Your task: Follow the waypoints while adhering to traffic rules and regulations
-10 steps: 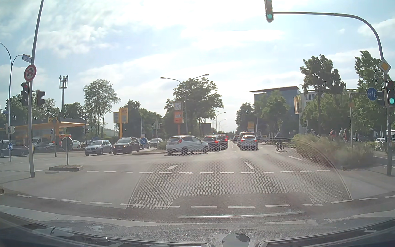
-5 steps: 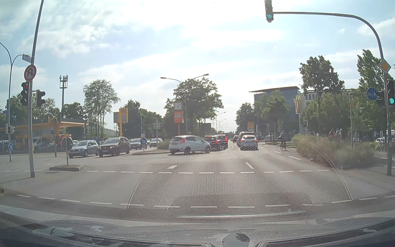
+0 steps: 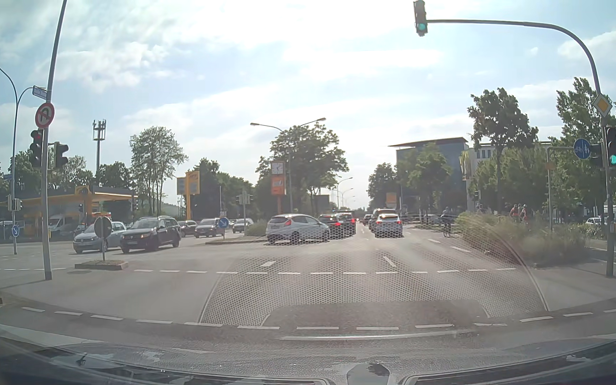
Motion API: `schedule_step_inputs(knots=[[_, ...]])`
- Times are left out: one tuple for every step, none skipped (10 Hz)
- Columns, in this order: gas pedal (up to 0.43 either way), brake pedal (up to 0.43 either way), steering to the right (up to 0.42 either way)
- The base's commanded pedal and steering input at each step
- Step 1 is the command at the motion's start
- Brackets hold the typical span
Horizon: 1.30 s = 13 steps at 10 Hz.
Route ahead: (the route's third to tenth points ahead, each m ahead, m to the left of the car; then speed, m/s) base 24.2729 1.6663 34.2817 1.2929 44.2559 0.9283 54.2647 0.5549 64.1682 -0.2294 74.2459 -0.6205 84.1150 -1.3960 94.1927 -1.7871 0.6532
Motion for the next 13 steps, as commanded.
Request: schedule_step_inputs(knots=[[0.000,0.000,-0.017],[0.000,0.000,-0.016],[0.000,0.043,-0.015],[0.000,0.079,-0.015],[0.000,0.098,-0.016],[0.000,0.122,-0.016],[0.000,0.140,-0.015],[0.000,0.159,-0.015],[0.000,0.165,-0.015],[0.000,0.165,-0.014],[0.000,0.171,-0.012],[0.000,0.171,-0.009],[0.000,0.177,-0.009]])
